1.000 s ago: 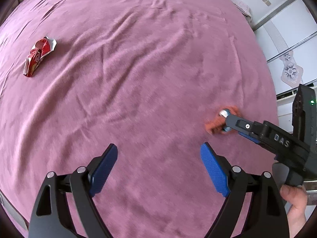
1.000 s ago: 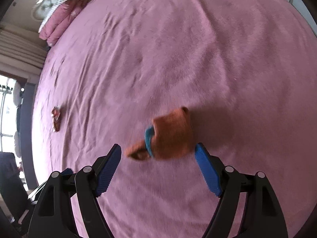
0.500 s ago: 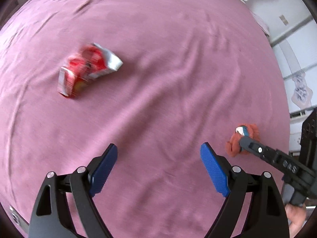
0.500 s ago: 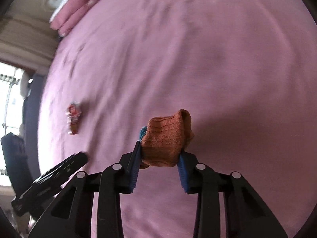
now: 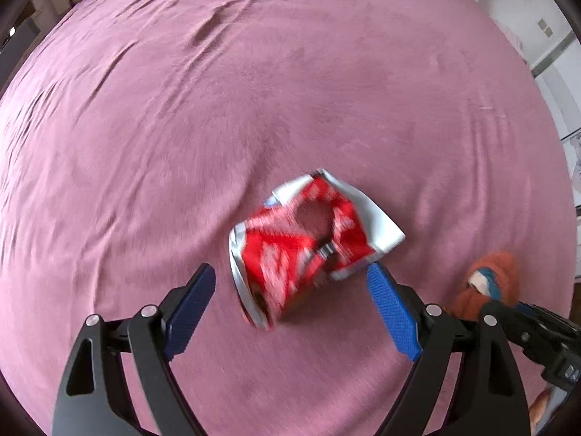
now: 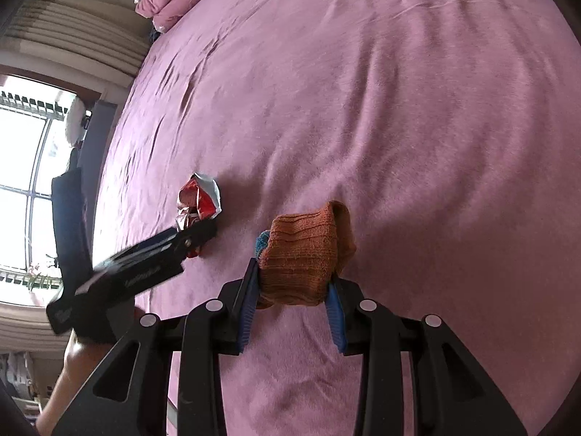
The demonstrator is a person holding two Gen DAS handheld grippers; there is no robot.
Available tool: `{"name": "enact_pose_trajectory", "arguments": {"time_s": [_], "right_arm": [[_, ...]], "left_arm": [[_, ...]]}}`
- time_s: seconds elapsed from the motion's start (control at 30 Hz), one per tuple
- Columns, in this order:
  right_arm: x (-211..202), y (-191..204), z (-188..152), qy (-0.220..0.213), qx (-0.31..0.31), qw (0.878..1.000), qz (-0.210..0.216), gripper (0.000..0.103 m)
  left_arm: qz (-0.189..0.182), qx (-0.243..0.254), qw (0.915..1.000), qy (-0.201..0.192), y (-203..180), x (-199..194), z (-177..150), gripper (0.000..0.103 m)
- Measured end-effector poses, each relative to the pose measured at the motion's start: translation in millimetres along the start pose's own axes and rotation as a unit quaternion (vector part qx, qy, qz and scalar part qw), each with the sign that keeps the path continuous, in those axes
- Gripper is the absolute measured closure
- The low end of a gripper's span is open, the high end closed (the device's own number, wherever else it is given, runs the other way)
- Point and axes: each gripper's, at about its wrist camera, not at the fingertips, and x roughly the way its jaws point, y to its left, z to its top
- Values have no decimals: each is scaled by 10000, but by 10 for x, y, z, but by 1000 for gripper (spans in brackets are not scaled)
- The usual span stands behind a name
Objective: Collect trash
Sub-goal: 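Grasp the orange sock with the right tool while the left tool grasps the red wrapper, then carry the wrapper and sock over the yellow bin and open both tools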
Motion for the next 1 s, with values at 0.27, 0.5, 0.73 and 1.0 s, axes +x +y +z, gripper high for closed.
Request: {"name": "enact_pose_trajectory", "arguments": {"time_s": [0.27, 0.5, 0.73, 1.0], "right_arm": [[49, -44, -11, 67, -58, 9999, 50, 70], [-120, -7, -132, -41, -250, 9997, 31, 70], [-448, 29, -548, -1, -417, 9990, -165, 70], [-926, -41, -1343, 106, -432, 9981, -423, 70]], "left_arm": [[115, -206, 9997, 2, 69, 140, 176, 41], [-277, -396, 9988, 68, 43, -67, -164, 59], [-811, -479, 9952, 262, -293, -362, -915, 59], [-1039, -199, 9934, 441, -810, -757, -1601, 59]]}}
